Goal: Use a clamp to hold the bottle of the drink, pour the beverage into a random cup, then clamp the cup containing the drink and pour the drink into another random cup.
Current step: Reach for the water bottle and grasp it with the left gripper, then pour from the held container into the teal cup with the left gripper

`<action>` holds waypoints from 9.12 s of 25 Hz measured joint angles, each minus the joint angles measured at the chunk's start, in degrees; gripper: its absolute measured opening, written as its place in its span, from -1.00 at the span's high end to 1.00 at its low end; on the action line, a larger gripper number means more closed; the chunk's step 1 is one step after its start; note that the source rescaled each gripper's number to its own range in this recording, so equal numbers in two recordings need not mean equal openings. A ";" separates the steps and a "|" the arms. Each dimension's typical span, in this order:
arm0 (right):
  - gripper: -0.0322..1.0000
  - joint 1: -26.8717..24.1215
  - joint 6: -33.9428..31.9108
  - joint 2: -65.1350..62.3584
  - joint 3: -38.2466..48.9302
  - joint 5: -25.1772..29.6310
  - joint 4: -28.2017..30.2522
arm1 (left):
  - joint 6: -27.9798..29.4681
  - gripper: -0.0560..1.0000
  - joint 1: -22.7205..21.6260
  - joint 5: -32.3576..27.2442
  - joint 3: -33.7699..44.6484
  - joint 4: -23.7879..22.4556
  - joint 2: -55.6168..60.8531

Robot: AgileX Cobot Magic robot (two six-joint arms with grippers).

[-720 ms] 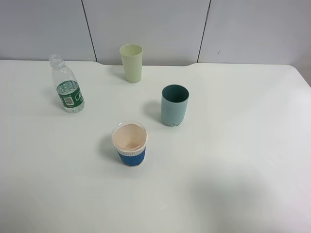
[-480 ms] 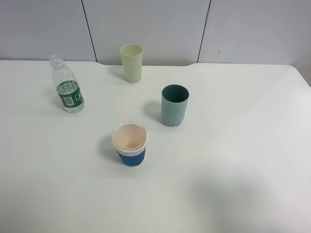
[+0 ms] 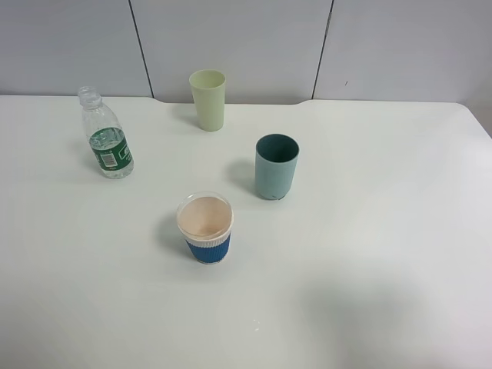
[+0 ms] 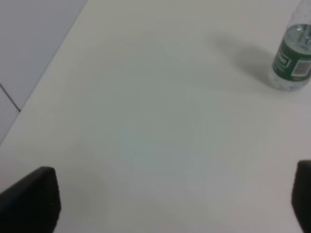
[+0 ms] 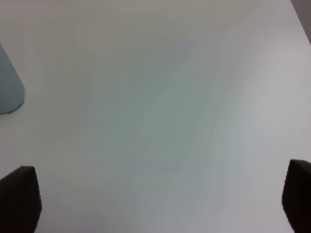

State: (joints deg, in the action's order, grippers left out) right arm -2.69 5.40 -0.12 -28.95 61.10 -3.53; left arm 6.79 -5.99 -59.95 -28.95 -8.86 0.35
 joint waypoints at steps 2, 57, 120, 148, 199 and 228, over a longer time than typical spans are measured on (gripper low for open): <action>-1.00 0.00 0.00 0.00 0.00 0.00 0.00 | 0.00 -0.85 0.00 0.00 0.00 0.00 0.00; -1.00 0.00 0.00 0.00 0.00 0.00 0.00 | 0.00 -0.85 0.00 0.00 0.00 0.00 0.00; -1.00 0.00 0.00 0.00 0.00 0.00 0.00 | -4.49 -0.77 18.64 55.82 1.40 2.96 -70.23; -1.00 0.00 0.00 0.00 0.00 0.00 0.00 | -4.02 -0.97 18.64 110.21 7.93 9.52 -99.29; -1.00 0.00 0.00 0.00 0.00 0.00 0.00 | -5.10 0.83 17.62 117.70 -1.54 13.39 -112.44; -1.00 0.00 0.00 0.00 0.00 0.00 0.00 | -62.36 0.83 37.02 98.94 -5.27 63.91 -87.19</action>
State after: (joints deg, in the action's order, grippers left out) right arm -2.69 5.40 -0.12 -28.95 61.10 -3.53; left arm -55.57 31.02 38.99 -34.22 55.05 -86.83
